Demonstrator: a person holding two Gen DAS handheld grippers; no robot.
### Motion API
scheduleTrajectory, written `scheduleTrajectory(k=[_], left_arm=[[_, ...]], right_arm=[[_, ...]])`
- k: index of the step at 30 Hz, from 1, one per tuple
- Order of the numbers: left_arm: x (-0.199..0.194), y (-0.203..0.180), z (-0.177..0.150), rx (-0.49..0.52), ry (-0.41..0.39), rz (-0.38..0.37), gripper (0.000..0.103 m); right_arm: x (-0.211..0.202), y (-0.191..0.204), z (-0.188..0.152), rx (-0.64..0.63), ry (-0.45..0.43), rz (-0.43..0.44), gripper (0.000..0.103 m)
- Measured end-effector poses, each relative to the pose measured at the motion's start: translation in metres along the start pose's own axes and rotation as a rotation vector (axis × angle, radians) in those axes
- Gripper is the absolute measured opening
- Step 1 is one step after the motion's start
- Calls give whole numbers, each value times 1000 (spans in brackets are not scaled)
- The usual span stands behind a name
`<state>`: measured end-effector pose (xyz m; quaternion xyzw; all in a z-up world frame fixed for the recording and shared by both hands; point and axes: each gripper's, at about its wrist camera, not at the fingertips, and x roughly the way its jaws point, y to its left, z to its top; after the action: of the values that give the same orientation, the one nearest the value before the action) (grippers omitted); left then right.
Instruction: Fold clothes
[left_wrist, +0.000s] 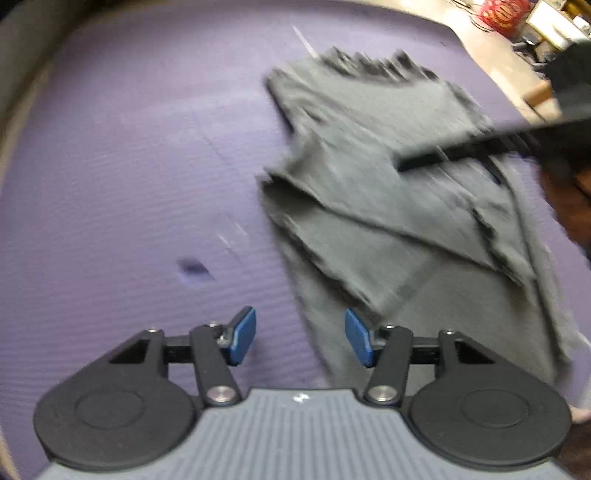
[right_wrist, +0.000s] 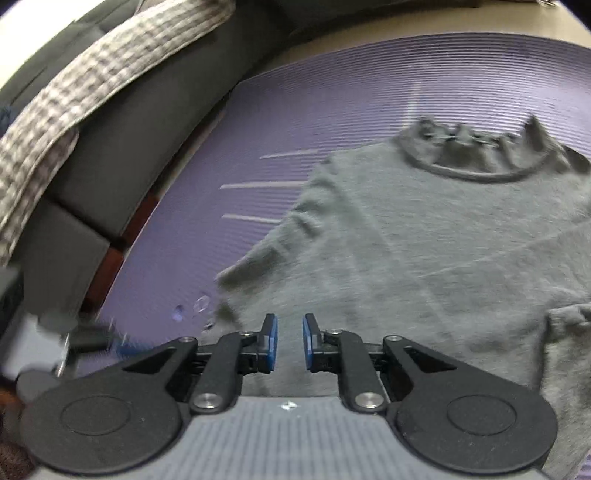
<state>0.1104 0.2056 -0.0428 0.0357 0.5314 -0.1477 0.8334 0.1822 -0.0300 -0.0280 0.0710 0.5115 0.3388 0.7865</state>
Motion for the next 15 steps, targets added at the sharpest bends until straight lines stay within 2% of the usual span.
scheduleTrajectory(k=[3,5,11,15], left_arm=[[5,13,21,6,-68,-16,55],[10,18,31,3,-83,-39,55],[28,20,44,18,-88,-45,55],[36,19,46,6,-100,-84,54]], right_arm=[[-9,29,-9,-101,25,-24,15],[-17,44,-19,-158,42,-18,15],[-27,109,-85,-421,178,111,15],[-15,130,-110,-468,253,146,16]])
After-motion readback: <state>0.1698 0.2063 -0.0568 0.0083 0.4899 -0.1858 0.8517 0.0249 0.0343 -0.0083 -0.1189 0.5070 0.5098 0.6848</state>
